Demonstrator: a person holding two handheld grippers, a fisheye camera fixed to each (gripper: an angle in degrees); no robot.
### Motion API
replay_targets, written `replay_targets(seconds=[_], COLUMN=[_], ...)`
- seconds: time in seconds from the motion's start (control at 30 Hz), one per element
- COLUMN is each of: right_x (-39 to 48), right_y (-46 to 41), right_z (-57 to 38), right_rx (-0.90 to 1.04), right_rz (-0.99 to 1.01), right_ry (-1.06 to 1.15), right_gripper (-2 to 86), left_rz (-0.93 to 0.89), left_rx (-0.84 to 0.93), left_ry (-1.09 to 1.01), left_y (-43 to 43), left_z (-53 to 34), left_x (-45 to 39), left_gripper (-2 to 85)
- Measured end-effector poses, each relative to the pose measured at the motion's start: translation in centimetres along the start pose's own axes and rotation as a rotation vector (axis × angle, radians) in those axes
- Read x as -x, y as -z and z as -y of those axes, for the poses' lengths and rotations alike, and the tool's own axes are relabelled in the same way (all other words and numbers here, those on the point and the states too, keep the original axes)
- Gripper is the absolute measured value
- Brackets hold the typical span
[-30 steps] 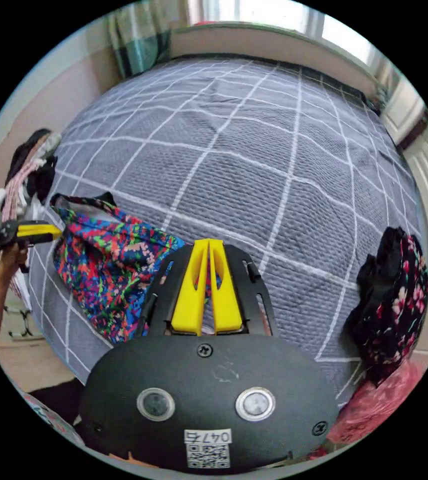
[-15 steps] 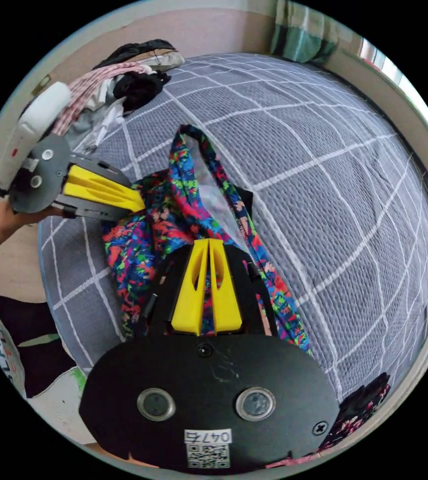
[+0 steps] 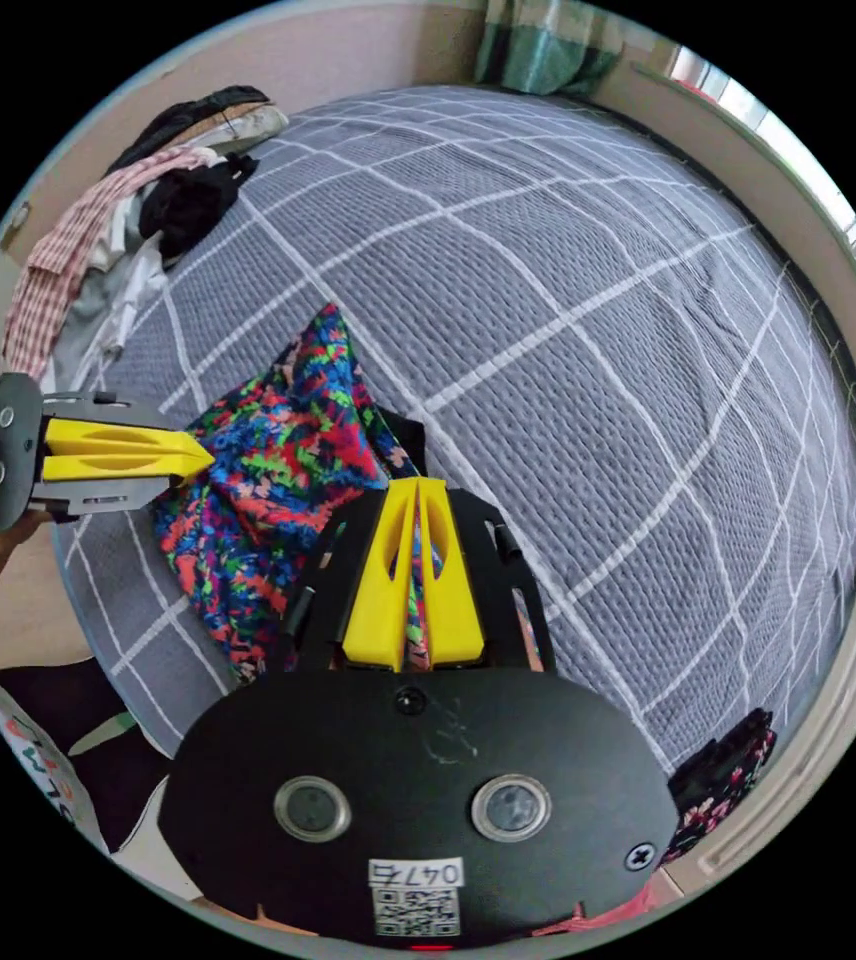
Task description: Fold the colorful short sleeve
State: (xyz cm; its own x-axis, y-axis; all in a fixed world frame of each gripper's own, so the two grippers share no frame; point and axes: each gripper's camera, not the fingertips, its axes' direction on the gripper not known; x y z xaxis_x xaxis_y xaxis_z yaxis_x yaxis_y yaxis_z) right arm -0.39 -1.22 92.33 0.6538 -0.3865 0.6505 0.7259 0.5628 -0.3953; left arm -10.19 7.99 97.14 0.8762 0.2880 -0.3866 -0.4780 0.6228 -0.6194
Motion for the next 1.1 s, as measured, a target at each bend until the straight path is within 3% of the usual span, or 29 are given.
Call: replay_targets(seconds=[0.17,0.3,0.4,0.5,0.9,1.1], right_x=[-0.1,1.8,2.2,2.3,2.9,3.1], right_y=[0.3,-0.3,-0.6,-0.6,-2.0,0.0], right_z=[-3.0,-4.5,-3.8,-3.4,-3.9,-5.6], right_rx=[-0.023,0.004,0.011,0.016,0.016,-0.124], right_rz=[-0.082,-0.167,-0.185,-0.117,-0.005,-0.089], right_ry=[-0.014,0.169,0.216,0.277,0.317,0.298], right_gripper=[0.2,2.9,4.0,3.2,0.8,-0.3], left_rz=[-0.015,-0.031,-0.046,0.067,0.060,0.077], left_rx=[-0.018,-0.228,-0.180,-0.129,-0.094,-0.103], left_ry=[0.027,-0.007,-0.087,-0.131,-0.087,-0.055], left_y=[-0.3,3.1,2.2,0.4,-2.3,-2.6], left_z=[-1.5,-1.1,1.5,3.0,1.0,0.3], left_x=[-0.3,-0.8,-1.9,-3.1,-3.6,-3.5], left_gripper=[-0.8,-0.8,-0.8,-0.8,-0.8,-0.8])
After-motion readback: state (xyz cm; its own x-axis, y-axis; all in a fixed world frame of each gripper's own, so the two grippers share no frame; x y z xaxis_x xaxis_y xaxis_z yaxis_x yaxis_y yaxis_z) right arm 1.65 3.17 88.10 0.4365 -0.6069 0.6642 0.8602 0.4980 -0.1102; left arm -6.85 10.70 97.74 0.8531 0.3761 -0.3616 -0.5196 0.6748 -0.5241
